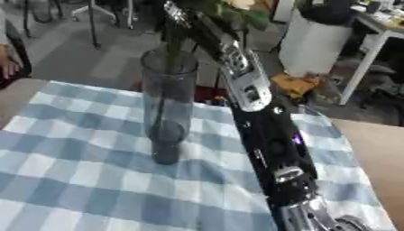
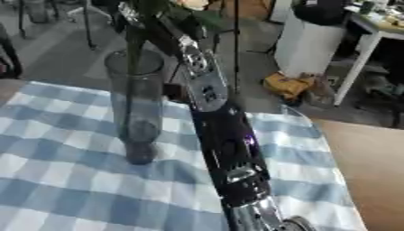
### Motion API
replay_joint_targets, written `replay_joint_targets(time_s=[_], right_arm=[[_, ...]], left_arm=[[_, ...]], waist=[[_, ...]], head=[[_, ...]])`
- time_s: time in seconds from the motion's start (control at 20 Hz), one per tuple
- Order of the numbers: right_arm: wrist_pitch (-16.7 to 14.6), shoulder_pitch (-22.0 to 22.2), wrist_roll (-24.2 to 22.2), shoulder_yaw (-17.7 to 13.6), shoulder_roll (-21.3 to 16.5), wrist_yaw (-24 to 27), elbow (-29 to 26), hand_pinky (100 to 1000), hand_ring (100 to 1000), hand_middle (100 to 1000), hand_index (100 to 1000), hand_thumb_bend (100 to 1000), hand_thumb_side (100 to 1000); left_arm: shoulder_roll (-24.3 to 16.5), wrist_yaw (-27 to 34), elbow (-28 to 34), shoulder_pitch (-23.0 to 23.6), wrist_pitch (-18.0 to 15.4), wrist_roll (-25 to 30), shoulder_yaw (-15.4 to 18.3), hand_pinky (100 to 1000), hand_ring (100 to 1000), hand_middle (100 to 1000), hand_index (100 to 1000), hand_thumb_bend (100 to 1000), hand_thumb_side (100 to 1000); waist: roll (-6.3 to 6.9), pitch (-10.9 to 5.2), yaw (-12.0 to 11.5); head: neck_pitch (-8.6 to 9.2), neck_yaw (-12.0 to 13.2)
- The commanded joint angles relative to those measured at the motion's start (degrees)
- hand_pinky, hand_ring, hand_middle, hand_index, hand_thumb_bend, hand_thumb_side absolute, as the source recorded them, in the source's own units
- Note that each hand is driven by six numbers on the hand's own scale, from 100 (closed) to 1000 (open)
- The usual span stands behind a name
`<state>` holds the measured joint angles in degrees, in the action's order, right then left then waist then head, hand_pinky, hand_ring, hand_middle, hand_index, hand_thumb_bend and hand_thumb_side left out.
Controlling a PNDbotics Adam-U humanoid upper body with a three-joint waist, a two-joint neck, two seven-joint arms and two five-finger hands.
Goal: Arrange flowers into the vase.
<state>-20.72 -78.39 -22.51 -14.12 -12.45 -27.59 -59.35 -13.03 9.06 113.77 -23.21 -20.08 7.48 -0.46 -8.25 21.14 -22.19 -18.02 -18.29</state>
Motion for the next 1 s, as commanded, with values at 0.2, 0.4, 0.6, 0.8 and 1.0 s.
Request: replay_joint_targets(time_s=[0.2, 0.4, 0.6, 0.8, 1.0], right_arm=[[-1.2, -1.5, -1.1, -0.2, -1.9, -2.6, -1.4, 403, 497, 100, 574, 193, 1000], [-2.5, -1.6, -3.1, -0.2, -2.2, -4.4, -1.4, 440, 528, 100, 627, 248, 1000], [-3.6, -1.6, -4.6, -0.5, -2.4, -5.5, -1.3, 452, 540, 100, 646, 265, 1000], [-4.3, -1.5, -5.6, -0.6, -2.5, -6.1, -1.1, 463, 553, 100, 661, 274, 1000], [-4.7, -1.5, -6.4, -0.6, -2.7, -6.8, -1.0, 471, 562, 100, 670, 278, 1000]], left_arm=[[-0.2, -0.2, 0.8, -0.2, 0.3, 0.0, 0.3, 508, 604, 496, 873, 100, 878], [-0.2, -0.2, 0.8, -0.2, 0.3, 0.0, 0.4, 508, 604, 496, 873, 100, 877], [-0.2, -0.3, 0.8, -0.1, 0.4, 0.0, 0.3, 508, 605, 496, 873, 100, 879], [-0.2, -0.3, 0.8, -0.1, 0.4, -0.1, 0.4, 507, 605, 496, 873, 100, 874], [-0.2, -0.3, 0.8, -0.2, 0.5, -0.1, 0.3, 507, 605, 496, 873, 100, 874]], waist=[[0.88, -1.80, 0.2], [0.87, -1.89, 0.3], [0.87, -1.91, 0.3], [0.89, -1.87, 0.3], [0.90, -1.81, 0.5]], head=[[0.65, 0.0], [0.68, 0.2], [0.69, 0.3], [0.75, 0.3], [0.84, 0.4]])
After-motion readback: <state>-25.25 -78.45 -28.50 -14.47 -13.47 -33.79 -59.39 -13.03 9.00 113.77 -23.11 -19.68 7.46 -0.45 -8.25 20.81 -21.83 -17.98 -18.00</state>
